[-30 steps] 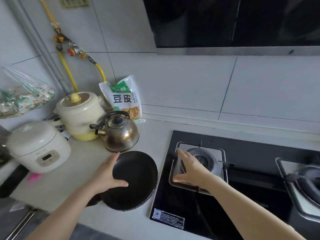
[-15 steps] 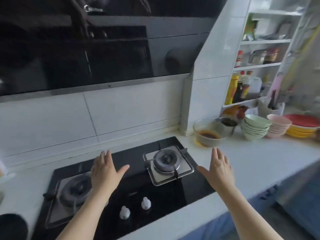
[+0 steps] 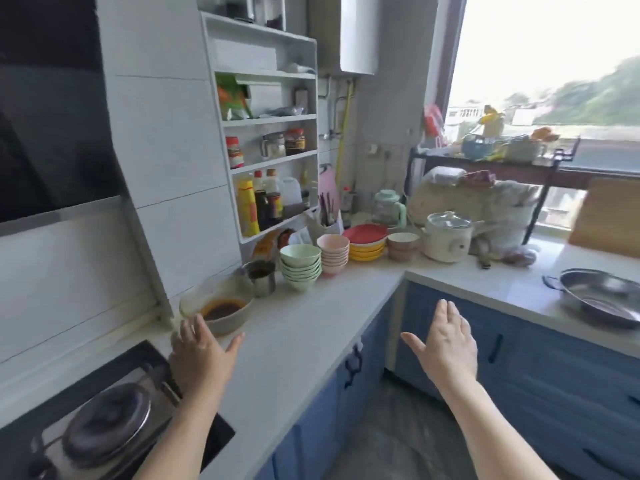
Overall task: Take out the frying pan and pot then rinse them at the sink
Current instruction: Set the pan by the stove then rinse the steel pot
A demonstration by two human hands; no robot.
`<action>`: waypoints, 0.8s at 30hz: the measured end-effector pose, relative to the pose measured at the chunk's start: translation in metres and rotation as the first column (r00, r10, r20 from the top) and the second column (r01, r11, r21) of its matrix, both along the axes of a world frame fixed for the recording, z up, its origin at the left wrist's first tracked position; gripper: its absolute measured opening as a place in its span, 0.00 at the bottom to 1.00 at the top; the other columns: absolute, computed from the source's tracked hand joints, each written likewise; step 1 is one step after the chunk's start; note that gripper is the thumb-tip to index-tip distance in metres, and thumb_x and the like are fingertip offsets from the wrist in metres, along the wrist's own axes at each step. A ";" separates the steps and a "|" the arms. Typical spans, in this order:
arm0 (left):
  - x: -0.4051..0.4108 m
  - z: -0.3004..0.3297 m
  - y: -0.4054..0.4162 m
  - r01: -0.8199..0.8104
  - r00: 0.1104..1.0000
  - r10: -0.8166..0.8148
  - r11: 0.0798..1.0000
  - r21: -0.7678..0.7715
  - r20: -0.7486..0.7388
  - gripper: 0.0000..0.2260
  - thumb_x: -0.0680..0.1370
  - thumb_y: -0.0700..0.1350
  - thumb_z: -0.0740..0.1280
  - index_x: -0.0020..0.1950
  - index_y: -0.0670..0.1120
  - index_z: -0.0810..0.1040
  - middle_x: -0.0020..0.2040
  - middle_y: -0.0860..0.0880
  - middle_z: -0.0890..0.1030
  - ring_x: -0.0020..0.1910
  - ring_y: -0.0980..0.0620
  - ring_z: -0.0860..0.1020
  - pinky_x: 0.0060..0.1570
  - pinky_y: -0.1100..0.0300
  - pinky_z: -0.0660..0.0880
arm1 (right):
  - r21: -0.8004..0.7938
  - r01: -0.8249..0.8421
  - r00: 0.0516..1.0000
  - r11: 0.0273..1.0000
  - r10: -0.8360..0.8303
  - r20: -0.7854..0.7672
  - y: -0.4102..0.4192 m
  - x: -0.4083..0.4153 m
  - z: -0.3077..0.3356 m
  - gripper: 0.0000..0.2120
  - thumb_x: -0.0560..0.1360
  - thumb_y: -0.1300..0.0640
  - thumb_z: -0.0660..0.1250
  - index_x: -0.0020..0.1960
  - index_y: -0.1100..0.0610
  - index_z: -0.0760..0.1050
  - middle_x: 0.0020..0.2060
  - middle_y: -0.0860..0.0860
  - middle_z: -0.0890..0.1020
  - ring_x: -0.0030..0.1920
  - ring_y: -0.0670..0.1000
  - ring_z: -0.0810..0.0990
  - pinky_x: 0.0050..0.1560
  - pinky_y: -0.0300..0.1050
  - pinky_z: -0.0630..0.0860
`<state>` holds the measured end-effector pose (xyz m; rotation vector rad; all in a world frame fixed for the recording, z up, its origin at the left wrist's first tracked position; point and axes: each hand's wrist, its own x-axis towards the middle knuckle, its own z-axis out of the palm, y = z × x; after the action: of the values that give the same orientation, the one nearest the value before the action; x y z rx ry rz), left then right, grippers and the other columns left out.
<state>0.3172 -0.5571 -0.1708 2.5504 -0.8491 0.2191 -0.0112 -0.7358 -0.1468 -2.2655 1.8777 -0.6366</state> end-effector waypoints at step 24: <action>-0.328 0.013 -0.542 0.715 0.698 -0.716 0.697 0.056 0.012 0.44 0.75 0.68 0.60 0.80 0.42 0.48 0.79 0.42 0.52 0.78 0.42 0.51 0.74 0.48 0.54 | 0.036 0.685 0.729 0.728 -0.684 -0.031 -0.263 -0.329 -0.010 0.47 0.75 0.34 0.61 0.79 0.60 0.43 0.78 0.56 0.51 0.77 0.55 0.52 0.74 0.48 0.58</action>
<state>-0.0106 -1.0992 -0.1574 2.0441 -1.8007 -0.0136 -0.3403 -0.9988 -0.1570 -1.4775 2.7104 -0.6315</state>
